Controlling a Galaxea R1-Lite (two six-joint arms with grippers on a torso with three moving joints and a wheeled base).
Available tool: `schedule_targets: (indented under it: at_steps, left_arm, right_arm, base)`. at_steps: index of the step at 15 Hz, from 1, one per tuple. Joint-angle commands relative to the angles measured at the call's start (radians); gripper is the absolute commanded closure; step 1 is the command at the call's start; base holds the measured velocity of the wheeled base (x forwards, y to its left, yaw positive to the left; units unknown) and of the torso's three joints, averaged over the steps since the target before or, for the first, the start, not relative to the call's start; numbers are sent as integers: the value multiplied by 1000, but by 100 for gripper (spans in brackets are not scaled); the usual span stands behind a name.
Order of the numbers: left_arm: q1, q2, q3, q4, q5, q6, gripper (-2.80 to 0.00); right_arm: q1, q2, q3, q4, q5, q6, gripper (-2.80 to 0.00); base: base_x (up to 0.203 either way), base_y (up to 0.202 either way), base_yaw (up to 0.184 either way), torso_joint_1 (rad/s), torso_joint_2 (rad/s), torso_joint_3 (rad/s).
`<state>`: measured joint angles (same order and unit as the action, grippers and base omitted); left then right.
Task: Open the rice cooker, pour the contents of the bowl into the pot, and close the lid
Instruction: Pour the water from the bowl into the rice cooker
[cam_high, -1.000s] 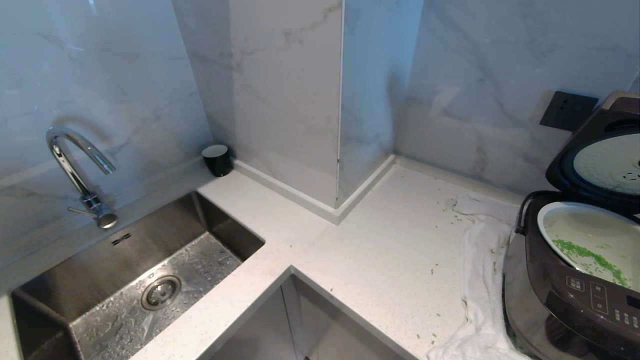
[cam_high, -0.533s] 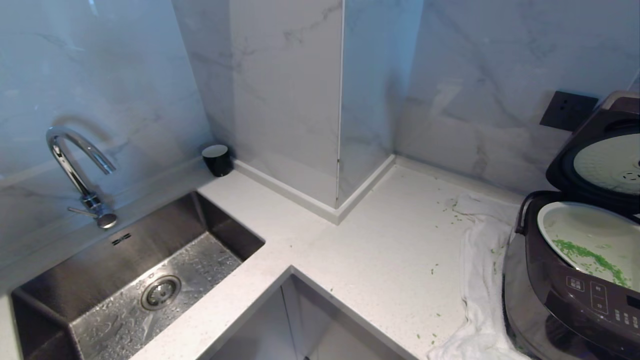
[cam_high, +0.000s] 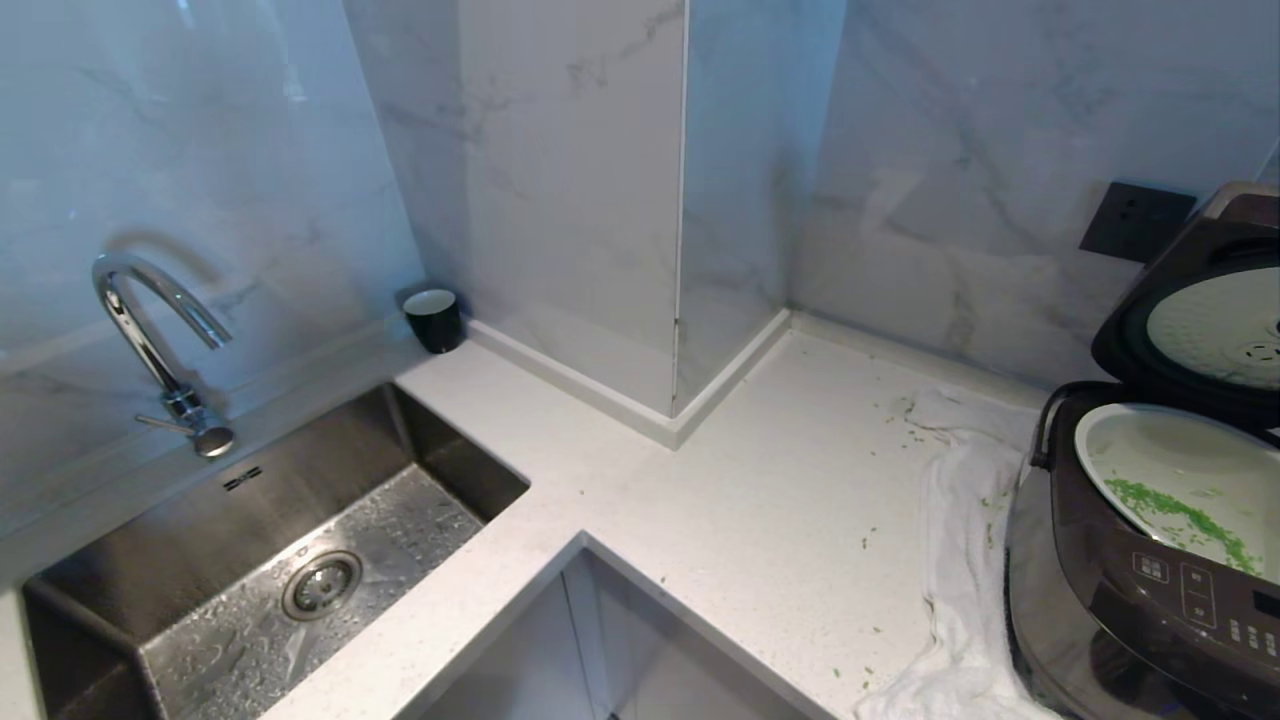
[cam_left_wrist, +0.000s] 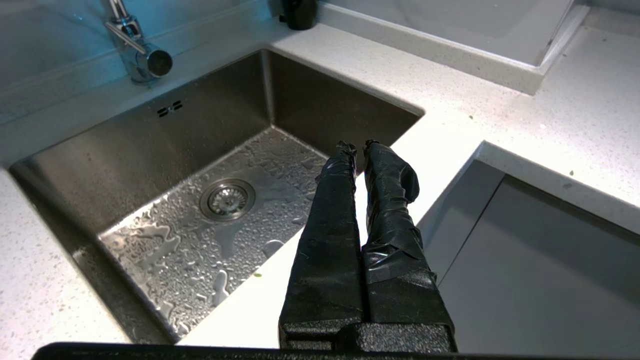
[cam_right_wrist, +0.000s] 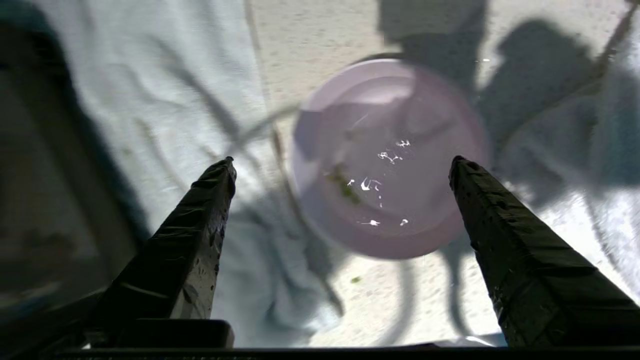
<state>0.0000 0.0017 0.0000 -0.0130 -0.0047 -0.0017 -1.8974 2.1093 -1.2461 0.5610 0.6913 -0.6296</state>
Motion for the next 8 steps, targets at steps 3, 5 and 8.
schedule_targets:
  at_steps: [3, 5, 8]
  left_arm:
    - [0, 1, 5, -1, 0, 2, 0]
    - [1, 0, 5, -1, 0, -1, 0]
    - [0, 0, 5, -1, 0, 0, 0]
  right_arm:
    - [3, -163, -20, 128, 63, -11, -280]
    - [40, -201, -24, 151, 97, -9, -280]
    - [116, -287, -23, 173, 148, 6, -280]
  base:
    - [0, 0, 0, 0, 0, 0]
    - [0, 0, 0, 0, 0, 0]
    - [0, 0, 0, 0, 0, 0]
